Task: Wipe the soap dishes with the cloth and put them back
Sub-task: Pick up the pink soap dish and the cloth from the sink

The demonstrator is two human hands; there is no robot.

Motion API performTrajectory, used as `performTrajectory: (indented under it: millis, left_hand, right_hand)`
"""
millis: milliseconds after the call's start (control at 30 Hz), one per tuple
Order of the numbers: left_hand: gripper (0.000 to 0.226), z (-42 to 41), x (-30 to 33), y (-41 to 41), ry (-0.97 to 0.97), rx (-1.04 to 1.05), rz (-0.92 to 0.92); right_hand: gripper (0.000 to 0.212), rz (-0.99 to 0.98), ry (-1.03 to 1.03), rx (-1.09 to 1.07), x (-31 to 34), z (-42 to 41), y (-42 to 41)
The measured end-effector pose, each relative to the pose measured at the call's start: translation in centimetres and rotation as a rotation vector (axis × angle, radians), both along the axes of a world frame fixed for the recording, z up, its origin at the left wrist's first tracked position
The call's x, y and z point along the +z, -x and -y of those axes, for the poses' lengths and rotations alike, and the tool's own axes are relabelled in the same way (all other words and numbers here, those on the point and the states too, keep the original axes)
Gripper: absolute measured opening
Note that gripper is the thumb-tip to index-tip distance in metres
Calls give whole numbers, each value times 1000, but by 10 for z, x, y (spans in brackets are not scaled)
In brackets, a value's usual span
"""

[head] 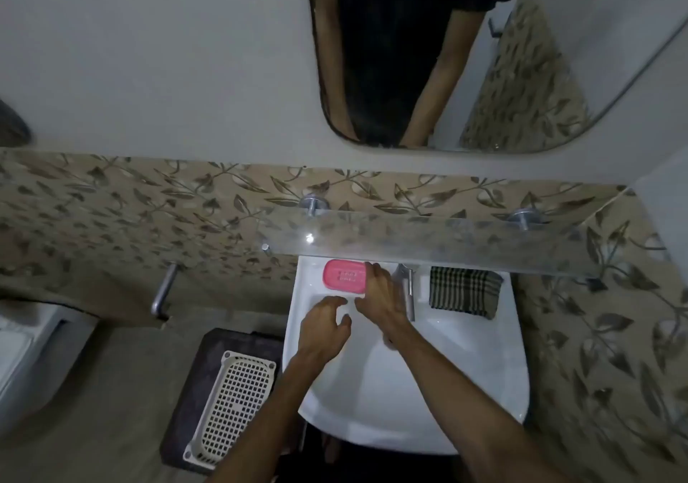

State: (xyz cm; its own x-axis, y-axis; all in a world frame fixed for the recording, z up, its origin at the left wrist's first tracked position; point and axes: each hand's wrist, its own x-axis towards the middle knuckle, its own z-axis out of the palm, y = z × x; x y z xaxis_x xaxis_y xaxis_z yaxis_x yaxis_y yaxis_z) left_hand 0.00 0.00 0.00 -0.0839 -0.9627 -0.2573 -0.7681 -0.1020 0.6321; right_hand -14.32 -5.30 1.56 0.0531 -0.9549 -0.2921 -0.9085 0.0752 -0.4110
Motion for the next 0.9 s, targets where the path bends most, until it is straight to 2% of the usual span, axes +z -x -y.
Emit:
performTrajectory:
  millis: [133, 267, 333, 533, 667, 900]
  left_hand:
    - [37, 4, 0, -6, -34, 47, -24]
    - [34, 2, -3, -13, -38, 71, -49]
    - [32, 1, -6, -19, -45, 82, -47]
    - [31, -5, -12, -29, -50, 95, -47]
    - [31, -6, -14, -29, -56, 103, -38]
    - [32, 2, -21, -25, -103, 79, 4]
  right_hand:
    - [46, -81, -33, 70, 1, 18, -4]
    - [19, -94, -18, 95, 4, 27, -8]
    - [16, -75, 6, 99, 1, 30, -8]
    - [47, -42, -82, 148, -4, 38, -9]
    - [47, -31, -98, 150, -7, 41, -8]
    - [85, 13, -135, 91, -12, 44, -3]
